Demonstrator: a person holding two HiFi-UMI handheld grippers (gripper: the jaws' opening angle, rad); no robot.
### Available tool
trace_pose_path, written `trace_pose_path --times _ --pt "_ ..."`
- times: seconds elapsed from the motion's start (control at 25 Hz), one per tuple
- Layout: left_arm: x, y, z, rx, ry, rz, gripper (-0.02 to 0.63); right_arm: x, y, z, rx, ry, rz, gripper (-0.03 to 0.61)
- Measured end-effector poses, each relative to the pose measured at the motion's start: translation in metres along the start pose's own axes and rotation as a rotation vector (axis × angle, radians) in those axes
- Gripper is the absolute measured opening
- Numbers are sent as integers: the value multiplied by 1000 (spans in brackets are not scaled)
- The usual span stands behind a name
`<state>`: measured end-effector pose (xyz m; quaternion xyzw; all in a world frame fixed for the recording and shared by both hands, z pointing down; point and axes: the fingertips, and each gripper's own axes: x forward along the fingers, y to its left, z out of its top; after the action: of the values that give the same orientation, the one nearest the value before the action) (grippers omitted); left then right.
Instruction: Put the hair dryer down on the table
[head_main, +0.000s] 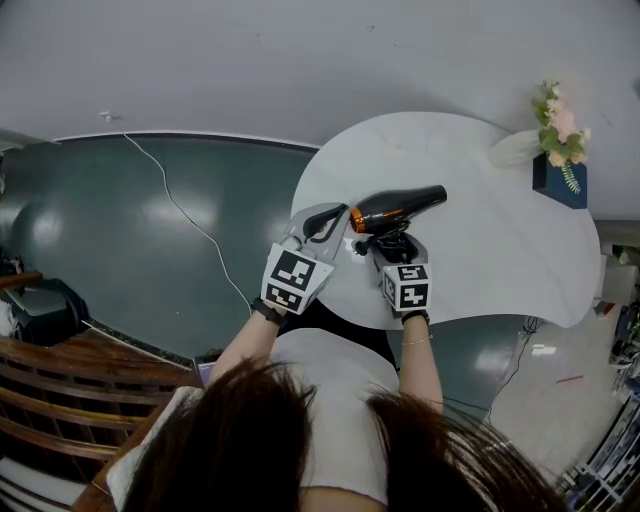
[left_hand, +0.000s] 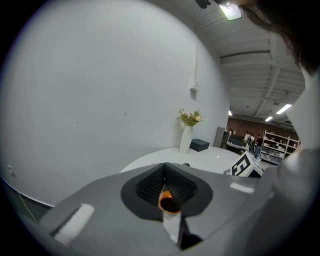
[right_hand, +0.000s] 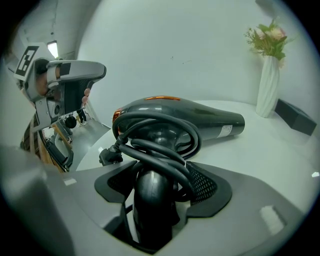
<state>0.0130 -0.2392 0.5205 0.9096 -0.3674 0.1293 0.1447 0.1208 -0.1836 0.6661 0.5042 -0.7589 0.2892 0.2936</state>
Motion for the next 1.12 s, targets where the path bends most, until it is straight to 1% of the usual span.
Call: trace_pose_path --times 0.32,0.56,0.68,0.84,1.12 --pt "-1 3 9 2 -25 6 58 -13 -1 4 6 -14 -5 279" --pt "-4 0 22 28 -56 10 58 -35 0 15 5 -68 -8 279" --pt "-4 -1 30 41 -80 13 58 -46 0 24 -14 -90 -18 279" --pt "-9 -4 45 55 -110 13 58 -66 -1 40 -24 -147 -35 278" --pt "-18 -7 72 85 -167 18 58 -109 -11 91 -36 -313 -70 278"
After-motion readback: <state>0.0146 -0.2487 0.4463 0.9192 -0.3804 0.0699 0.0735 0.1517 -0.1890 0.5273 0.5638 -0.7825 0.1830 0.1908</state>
